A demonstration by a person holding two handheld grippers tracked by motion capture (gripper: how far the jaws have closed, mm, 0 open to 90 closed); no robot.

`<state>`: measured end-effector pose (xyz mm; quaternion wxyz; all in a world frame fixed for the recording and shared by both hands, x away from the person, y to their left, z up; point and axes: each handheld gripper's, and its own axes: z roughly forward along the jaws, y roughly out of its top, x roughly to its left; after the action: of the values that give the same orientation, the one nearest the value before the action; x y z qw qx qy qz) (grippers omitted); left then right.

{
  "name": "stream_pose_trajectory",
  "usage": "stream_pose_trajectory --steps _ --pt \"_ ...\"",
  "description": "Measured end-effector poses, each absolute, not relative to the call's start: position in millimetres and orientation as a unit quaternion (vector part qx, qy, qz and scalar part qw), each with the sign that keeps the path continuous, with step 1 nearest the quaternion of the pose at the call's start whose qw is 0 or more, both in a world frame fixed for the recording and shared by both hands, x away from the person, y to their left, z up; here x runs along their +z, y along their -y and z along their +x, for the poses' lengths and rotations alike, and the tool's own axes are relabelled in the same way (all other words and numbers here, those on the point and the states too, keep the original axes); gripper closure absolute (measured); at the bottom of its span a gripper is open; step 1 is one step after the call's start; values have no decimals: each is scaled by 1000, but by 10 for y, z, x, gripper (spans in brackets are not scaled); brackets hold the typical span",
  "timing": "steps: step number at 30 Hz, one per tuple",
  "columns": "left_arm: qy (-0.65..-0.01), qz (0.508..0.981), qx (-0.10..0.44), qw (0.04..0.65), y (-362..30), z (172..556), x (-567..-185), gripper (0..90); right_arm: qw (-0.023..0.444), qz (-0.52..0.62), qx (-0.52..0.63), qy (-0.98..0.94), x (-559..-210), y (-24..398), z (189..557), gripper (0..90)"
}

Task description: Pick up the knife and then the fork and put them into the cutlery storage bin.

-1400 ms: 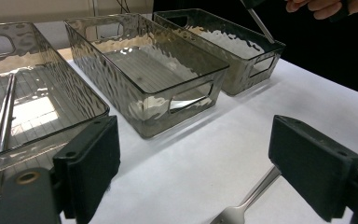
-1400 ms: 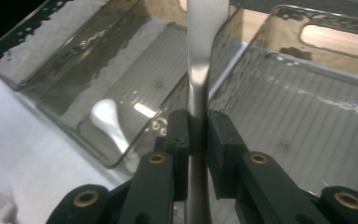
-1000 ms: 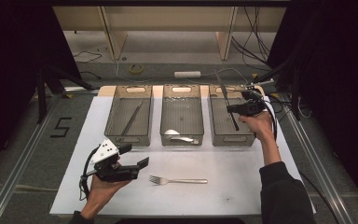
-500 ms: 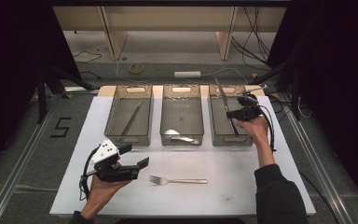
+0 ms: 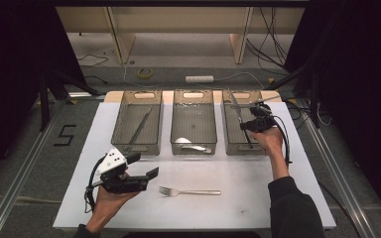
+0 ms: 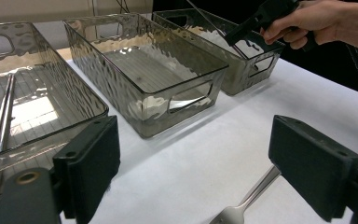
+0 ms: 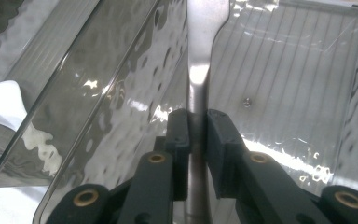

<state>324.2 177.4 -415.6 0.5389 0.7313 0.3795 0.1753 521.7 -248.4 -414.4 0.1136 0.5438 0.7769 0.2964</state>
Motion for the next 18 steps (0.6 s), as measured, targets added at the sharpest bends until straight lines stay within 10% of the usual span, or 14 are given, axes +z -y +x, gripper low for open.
stream_pose_trajectory --steps 11,18 --pt "-379 731 175 539 -1776 3239 -4155 162 106 561 276 -773 -4218 2465 5235 786" --pt "-378 734 175 537 -1777 3239 -4155 162 112 547 285 -779 -4099 2411 5206 597"
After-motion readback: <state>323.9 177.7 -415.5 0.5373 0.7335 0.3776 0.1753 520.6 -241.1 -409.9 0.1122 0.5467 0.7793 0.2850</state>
